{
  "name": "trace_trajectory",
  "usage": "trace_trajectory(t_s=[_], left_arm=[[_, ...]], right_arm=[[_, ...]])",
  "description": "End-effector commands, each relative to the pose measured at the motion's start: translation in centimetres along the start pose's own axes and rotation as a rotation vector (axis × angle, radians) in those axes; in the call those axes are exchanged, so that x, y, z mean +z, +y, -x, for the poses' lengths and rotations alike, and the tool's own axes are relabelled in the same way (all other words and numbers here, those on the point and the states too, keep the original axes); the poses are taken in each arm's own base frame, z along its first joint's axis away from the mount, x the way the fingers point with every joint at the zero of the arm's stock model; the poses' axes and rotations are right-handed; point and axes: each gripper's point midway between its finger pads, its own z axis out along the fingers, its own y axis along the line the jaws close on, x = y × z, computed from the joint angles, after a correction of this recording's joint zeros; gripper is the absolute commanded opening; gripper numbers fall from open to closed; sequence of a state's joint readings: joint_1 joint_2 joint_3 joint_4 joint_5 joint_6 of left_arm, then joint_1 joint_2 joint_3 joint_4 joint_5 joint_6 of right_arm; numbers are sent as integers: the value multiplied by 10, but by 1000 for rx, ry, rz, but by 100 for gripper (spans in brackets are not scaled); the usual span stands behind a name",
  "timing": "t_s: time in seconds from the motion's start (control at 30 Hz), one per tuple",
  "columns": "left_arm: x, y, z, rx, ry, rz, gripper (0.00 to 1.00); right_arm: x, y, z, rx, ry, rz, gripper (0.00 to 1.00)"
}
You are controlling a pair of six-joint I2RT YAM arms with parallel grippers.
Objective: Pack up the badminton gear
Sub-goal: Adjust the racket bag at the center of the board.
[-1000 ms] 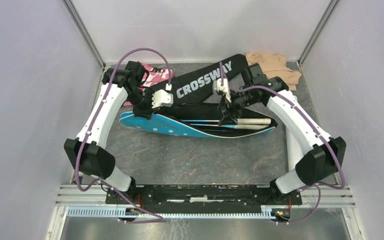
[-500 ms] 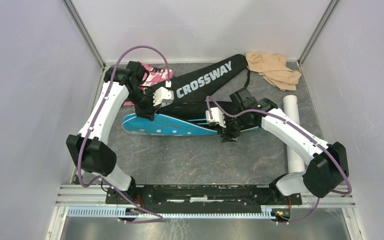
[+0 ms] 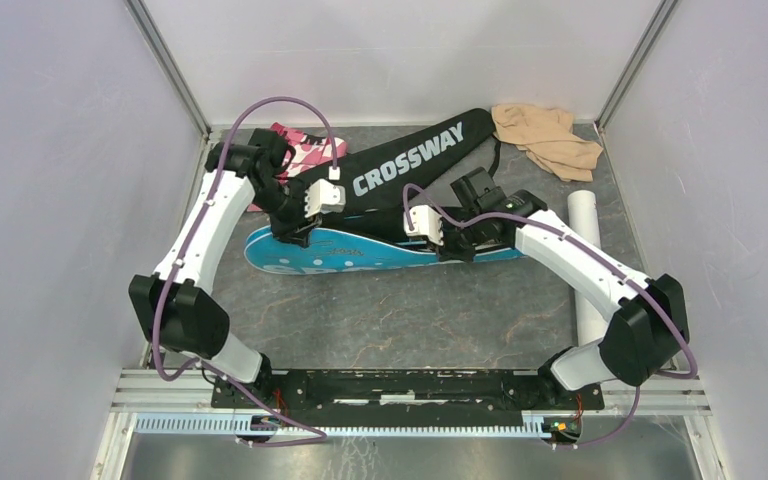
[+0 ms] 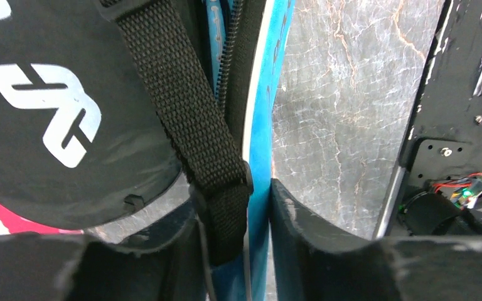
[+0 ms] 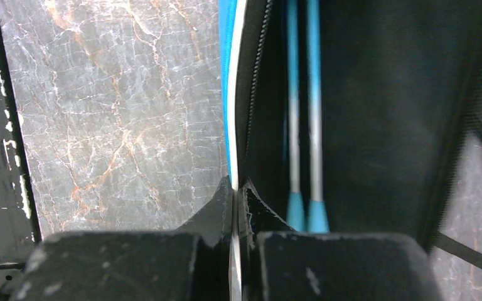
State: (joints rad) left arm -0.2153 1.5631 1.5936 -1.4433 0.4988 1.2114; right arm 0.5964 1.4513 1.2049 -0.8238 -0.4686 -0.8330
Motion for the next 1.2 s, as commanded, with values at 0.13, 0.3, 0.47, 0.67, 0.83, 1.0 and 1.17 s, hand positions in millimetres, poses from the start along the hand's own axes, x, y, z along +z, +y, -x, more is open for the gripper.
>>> trace_trajectory(t_s=[0.13, 0.3, 0.47, 0.67, 0.83, 1.0, 1.17], left_arm=[[2, 0, 20, 210, -125, 58, 60], [3, 2, 24, 239, -151, 83, 65], [-1, 4, 30, 245, -174, 105, 57], [5, -1, 24, 224, -168, 87, 57], [16, 7, -6, 100, -36, 91, 67], [26, 23, -37, -4, 20, 91, 75], [36, 39, -60, -123, 43, 3, 85]], right_arm=[[-32, -19, 47, -51, -109, -85, 0], [-26, -16, 36, -39, -84, -72, 0], [-18, -7, 25, -22, -82, -64, 0], [-13, -5, 23, -11, -128, -109, 0], [-3, -14, 12, 22, -95, -151, 0], [0, -15, 8, 11, -106, -177, 0], [-1, -15, 10, 6, -105, -176, 0]])
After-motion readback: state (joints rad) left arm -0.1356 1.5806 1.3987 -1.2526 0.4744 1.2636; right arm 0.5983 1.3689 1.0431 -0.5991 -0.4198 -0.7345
